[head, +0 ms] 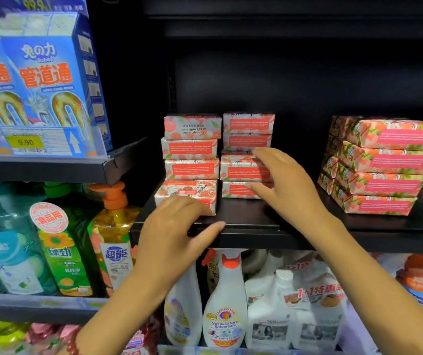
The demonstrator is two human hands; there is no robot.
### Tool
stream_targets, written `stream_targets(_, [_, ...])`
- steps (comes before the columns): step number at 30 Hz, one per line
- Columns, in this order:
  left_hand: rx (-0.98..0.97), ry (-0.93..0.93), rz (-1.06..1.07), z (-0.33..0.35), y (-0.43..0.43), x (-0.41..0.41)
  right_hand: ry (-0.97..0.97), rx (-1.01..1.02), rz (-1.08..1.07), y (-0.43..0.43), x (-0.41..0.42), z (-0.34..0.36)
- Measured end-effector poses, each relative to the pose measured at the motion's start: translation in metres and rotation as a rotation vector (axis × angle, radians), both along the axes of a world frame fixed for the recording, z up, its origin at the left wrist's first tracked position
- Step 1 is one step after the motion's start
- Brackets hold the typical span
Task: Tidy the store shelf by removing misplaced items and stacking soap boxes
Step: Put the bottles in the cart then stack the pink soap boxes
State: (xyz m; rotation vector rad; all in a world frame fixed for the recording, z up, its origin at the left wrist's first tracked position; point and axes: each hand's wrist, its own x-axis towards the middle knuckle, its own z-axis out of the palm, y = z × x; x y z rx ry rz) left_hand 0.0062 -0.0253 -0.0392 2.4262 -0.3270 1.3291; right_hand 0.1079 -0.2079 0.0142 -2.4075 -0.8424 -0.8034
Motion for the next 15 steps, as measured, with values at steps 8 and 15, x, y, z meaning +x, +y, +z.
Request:
stream_targets(8, [-0.045,0.041,-0.029,-0.009,-0.003,0.002,-0.157,-0.140,-0.100,0.006,0.006,-0.006])
stream_targets(15, [-0.353,0.132,-0.152,0.004,-0.006,-0.005,-0.362,0.125,0.082,-0.013,-0.010,-0.015])
